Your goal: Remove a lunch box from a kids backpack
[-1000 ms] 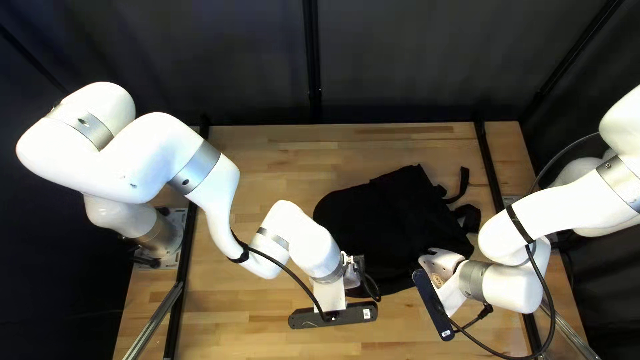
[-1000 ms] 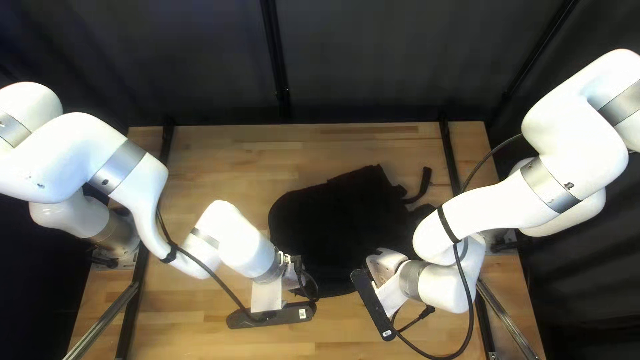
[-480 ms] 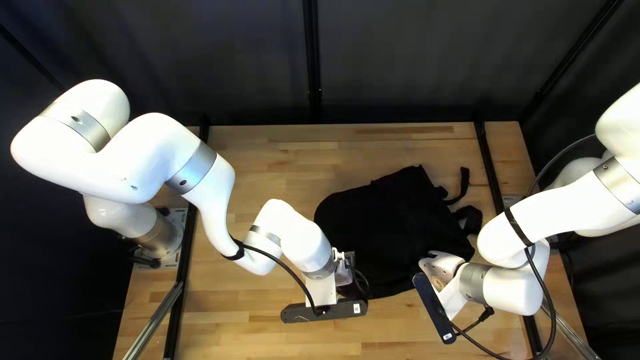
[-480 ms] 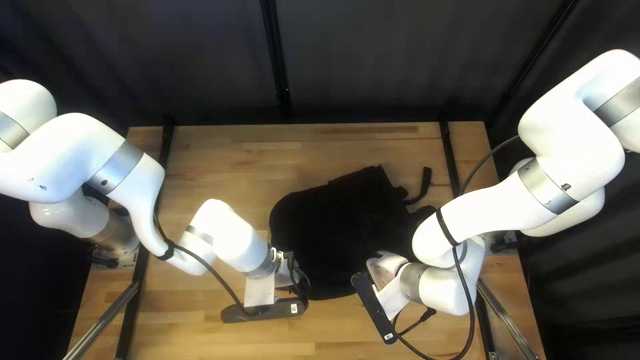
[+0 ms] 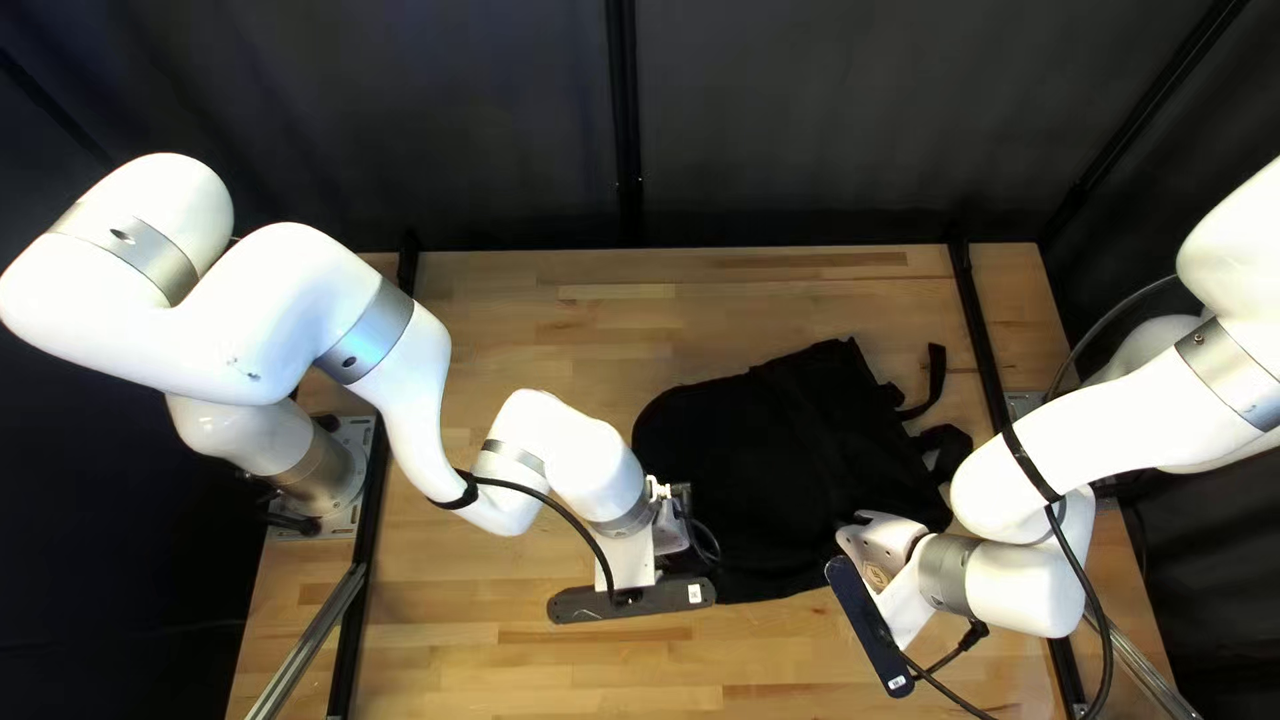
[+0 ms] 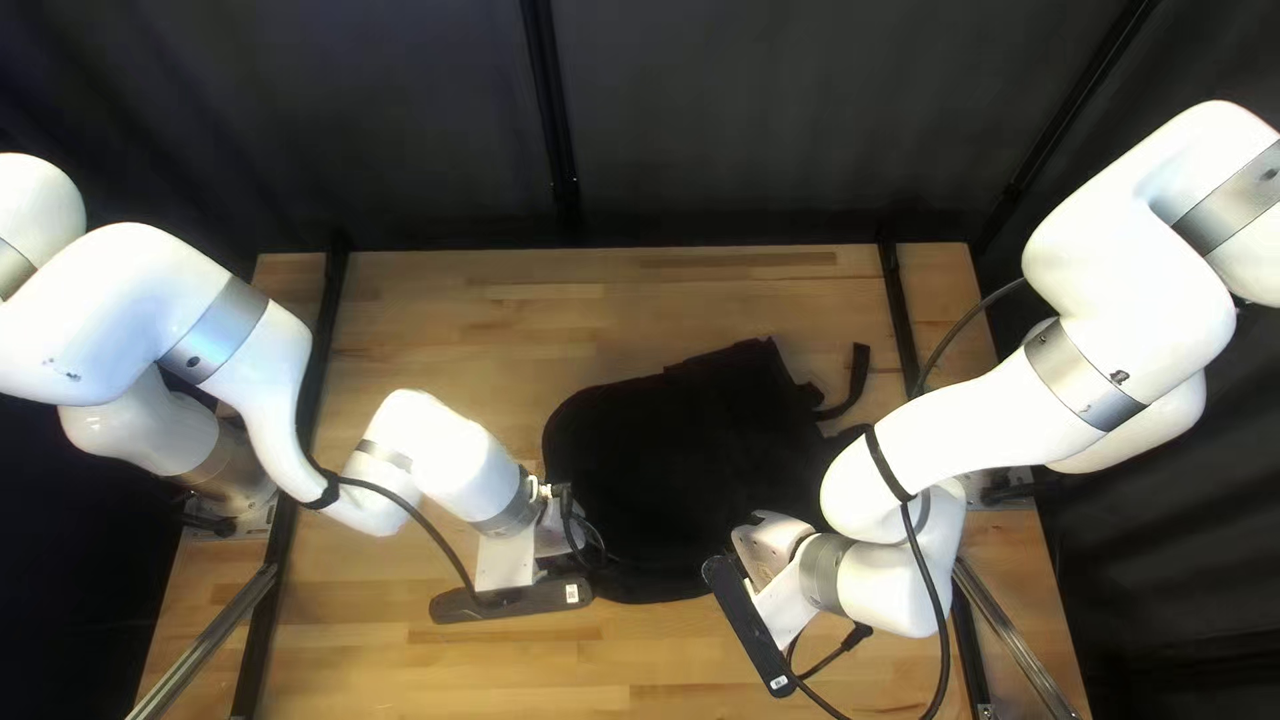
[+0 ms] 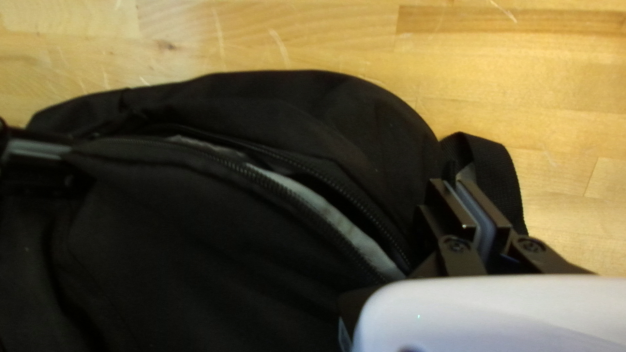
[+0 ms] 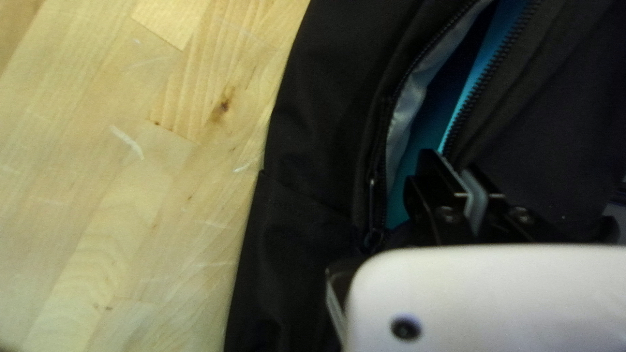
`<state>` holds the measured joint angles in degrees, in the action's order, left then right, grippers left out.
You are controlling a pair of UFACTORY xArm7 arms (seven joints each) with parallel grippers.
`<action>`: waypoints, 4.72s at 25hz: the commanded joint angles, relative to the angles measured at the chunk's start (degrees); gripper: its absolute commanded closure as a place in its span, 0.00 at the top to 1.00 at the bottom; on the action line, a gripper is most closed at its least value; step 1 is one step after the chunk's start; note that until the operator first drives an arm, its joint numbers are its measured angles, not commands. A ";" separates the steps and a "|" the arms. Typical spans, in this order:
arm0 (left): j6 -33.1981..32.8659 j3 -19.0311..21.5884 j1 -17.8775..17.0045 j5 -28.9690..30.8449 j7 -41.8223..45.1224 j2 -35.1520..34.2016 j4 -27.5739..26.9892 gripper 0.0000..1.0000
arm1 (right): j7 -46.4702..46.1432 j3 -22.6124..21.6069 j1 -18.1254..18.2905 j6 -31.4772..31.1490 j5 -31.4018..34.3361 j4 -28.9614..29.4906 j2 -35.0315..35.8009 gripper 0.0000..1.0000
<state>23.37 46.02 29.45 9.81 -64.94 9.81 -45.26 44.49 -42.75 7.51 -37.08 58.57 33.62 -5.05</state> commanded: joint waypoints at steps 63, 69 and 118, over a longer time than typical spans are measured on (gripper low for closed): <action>6.98 -1.38 16.22 -37.12 -50.09 -7.14 3.87 0.00 | -7.49 2.15 -1.13 3.52 -6.70 -3.82 -3.92 0.00; 9.20 -1.71 16.60 -36.66 -50.73 -6.56 2.73 0.00 | -15.15 5.49 -4.16 5.99 -14.04 -7.80 -9.21 0.00; 16.92 0.07 8.57 -23.66 -41.08 -0.25 -8.25 0.00 | -32.92 17.16 -16.16 -20.77 -37.72 3.26 -13.95 1.00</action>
<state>40.33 45.86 39.04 -14.82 -107.46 9.21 -53.05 2.73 -21.28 -10.15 -56.81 18.56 32.81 -24.67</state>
